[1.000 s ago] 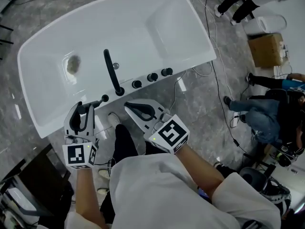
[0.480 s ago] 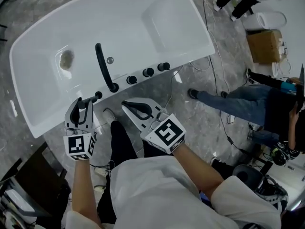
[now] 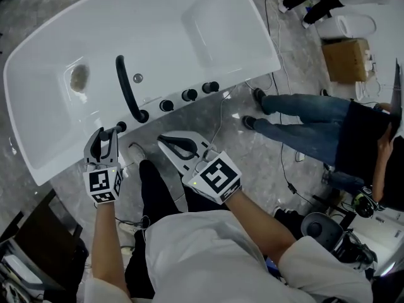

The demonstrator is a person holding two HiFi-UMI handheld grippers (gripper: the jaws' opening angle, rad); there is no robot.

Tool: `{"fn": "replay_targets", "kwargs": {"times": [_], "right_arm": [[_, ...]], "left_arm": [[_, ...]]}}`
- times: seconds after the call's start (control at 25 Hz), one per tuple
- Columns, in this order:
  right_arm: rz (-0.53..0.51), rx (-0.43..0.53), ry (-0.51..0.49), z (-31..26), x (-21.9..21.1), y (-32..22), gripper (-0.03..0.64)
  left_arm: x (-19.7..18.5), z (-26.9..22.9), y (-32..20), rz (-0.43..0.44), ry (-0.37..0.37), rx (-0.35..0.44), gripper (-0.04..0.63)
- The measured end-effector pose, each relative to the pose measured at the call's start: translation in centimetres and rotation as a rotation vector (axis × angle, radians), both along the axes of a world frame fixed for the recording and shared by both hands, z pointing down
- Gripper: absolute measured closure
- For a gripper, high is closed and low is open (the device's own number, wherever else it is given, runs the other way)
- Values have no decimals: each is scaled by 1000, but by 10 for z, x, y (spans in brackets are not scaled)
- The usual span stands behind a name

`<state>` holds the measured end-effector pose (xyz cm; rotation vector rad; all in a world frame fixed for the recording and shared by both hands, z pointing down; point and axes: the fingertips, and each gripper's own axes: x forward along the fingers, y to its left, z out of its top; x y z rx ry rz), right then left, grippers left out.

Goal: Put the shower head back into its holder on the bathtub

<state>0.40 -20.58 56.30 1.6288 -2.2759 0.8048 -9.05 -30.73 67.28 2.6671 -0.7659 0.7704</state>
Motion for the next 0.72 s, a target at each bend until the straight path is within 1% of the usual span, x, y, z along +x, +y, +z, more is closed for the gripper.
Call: {"fn": "replay_targets", "kwargs": {"times": [0.24, 0.72], "right_arm": [[10, -16, 8, 10, 10, 7, 600], [15, -18, 2, 14, 6, 11, 598]], "left_arm": [[1, 30, 1, -15, -38, -17, 450], [-6, 57, 10, -8, -104, -32, 449]]}}
